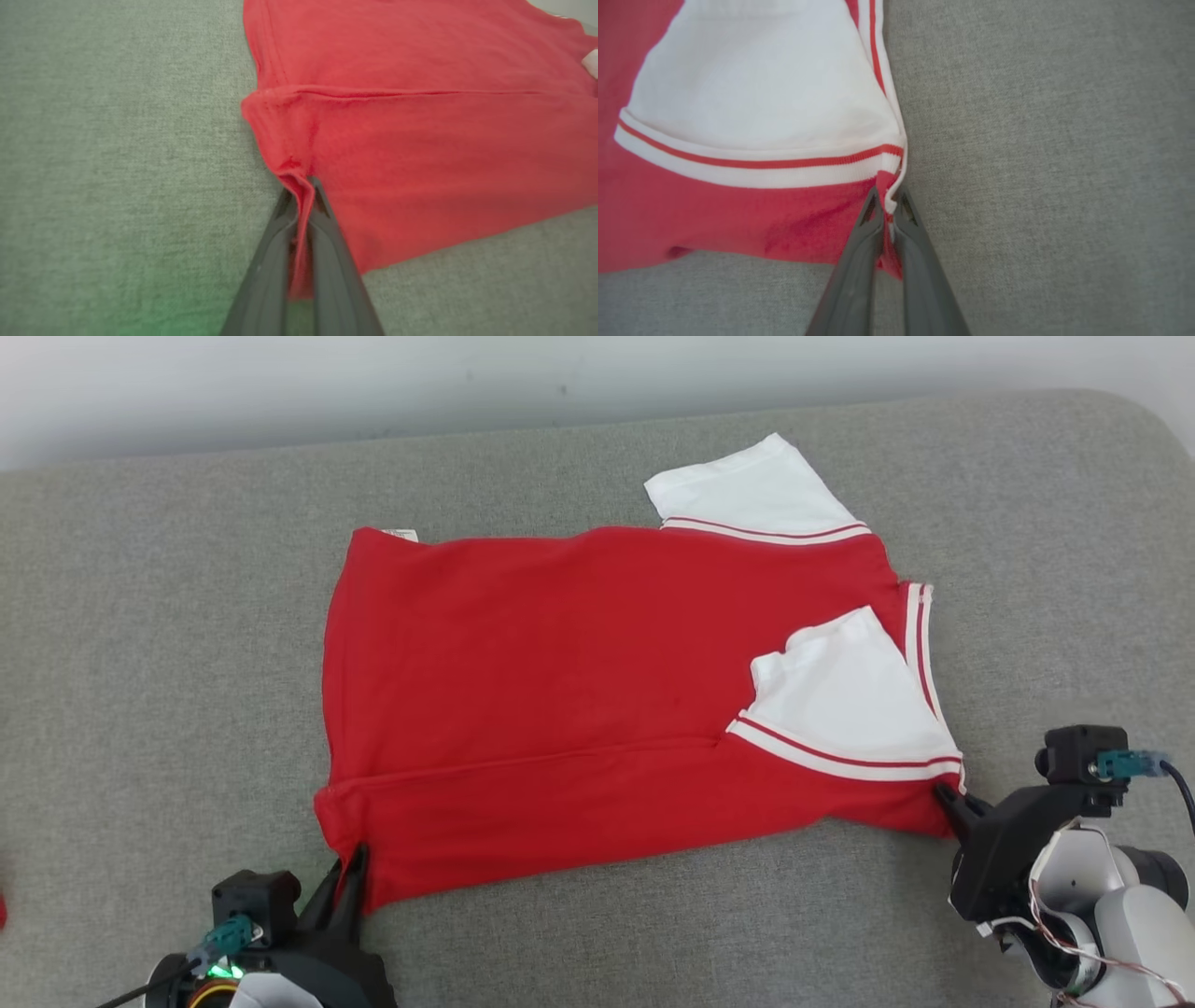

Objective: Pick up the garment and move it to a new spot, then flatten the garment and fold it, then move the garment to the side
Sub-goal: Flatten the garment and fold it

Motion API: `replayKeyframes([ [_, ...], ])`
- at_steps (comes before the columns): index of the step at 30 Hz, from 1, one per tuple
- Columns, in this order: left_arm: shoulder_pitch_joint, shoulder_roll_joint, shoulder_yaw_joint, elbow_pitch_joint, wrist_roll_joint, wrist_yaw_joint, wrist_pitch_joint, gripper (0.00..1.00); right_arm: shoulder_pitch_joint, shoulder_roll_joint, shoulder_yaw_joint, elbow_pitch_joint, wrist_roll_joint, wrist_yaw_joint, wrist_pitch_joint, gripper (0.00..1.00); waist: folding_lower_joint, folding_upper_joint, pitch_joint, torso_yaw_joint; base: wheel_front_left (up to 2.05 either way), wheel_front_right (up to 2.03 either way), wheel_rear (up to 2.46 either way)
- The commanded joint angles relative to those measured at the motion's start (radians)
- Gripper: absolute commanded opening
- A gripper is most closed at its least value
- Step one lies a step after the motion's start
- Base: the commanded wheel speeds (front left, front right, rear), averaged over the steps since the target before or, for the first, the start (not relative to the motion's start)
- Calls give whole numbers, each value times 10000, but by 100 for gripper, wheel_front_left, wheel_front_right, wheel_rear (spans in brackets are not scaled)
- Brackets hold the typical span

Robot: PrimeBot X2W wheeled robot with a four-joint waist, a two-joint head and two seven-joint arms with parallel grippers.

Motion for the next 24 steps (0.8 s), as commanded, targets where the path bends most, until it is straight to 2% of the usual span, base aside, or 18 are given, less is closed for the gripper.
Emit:
replayKeyframes([
  [1, 535, -78, -227, 138, -82, -9, 149, 0, 312, 20, -86, -153, 109, -20, 18, 0, -1, -1, -199, -7, 0, 0, 0],
  [10, 1114, 342, -63, -400, -149, 306, -58, 0, 1489, -169, -307, -1522, 544, -20, 863, 0, -1, -1, -784, -169, 0, 0, 0],
  [15, 1510, 567, -11, -877, -183, 552, -44, 0, 2186, 61, -796, -2376, 295, -21, 1283, 0, -1, -1, -914, -192, 0, 0, 0],
  [20, 1766, 609, -26, -1118, -319, 649, 38, 30, 2645, 367, -897, -2815, 82, -20, 1586, 0, -1, -1, -928, -169, 0, 0, 0],
  [22, 1854, 617, -28, -1107, -349, 661, 42, 47, 2781, 471, -839, -2879, 11, -20, 1629, 0, -1, -1, -921, -162, 0, 0, 0],
  [23, 1883, 602, -24, -1111, -370, 689, 31, 94, 2821, 497, -800, -2909, 23, -20, 1600, 34, -1, -1, -916, -160, 0, 0, 0],
  [24, 1893, 581, -8, -1116, -397, 721, 18, 100, 2822, 498, -769, -2940, -8, -20, 1530, 100, -1, -1, -912, -158, 0, 0, 0],
])
